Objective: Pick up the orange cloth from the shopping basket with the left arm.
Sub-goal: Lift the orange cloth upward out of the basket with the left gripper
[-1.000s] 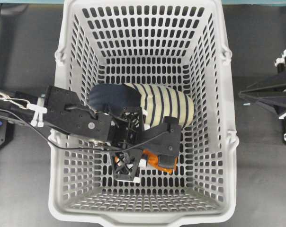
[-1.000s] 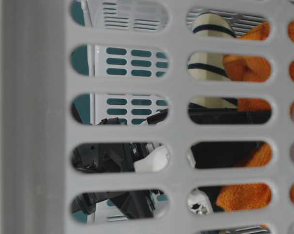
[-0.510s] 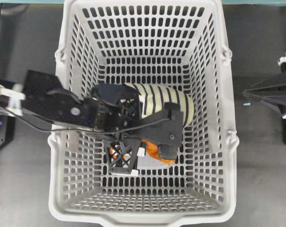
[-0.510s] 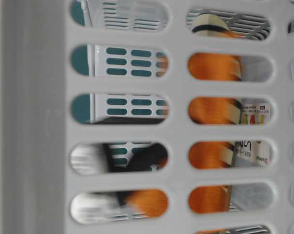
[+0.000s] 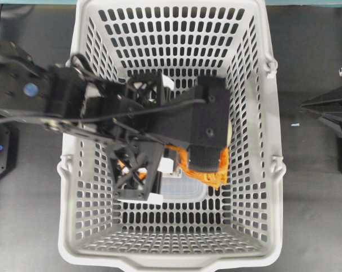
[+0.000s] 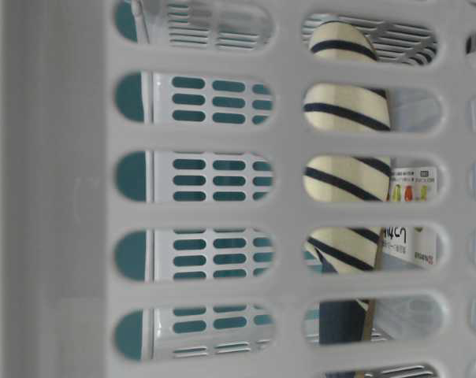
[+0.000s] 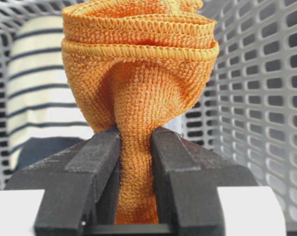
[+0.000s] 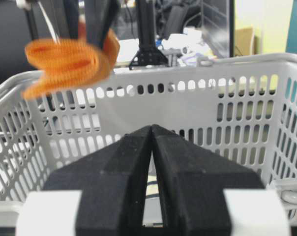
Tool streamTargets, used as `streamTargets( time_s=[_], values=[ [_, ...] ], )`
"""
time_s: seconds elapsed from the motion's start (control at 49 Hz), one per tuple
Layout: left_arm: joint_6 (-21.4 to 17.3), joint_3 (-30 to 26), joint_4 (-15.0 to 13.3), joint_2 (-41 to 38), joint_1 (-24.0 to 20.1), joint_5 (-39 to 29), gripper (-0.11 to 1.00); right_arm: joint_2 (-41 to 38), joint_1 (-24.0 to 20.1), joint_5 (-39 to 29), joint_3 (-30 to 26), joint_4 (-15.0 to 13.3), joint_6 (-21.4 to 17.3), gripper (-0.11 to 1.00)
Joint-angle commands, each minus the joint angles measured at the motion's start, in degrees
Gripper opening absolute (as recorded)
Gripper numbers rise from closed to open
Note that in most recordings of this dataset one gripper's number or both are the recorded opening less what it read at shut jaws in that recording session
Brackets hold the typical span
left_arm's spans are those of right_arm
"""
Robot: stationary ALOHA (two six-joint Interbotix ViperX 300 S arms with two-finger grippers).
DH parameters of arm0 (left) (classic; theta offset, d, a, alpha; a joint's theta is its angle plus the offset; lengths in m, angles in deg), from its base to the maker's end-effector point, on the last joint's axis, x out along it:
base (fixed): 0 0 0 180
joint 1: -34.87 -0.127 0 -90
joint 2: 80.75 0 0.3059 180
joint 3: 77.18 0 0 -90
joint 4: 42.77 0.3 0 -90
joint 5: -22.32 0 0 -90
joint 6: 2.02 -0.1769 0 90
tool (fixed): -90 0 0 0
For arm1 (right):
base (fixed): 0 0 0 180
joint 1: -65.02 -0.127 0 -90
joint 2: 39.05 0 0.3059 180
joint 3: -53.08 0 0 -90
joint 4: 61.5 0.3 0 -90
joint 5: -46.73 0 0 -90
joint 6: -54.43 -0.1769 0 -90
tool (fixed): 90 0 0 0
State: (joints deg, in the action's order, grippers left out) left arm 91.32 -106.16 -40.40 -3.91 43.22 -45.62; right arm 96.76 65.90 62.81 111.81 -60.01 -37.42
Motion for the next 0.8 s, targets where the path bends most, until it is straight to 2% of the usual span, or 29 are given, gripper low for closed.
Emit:
streamTargets(
  time_s=[0.0, 0.775],
  values=[
    [0.09, -3.34, 0.18, 0.62, 0.09, -2.11, 0.17, -0.26, 0.26, 0.26, -0.44, 0.26, 0.00, 0.00],
    [0.09, -2.72, 0.18, -1.14, -0.79, -2.90, 0.17, -0.18, 0.88, -0.97, -0.18, 0.26, 0.00, 0.00]
  ],
)
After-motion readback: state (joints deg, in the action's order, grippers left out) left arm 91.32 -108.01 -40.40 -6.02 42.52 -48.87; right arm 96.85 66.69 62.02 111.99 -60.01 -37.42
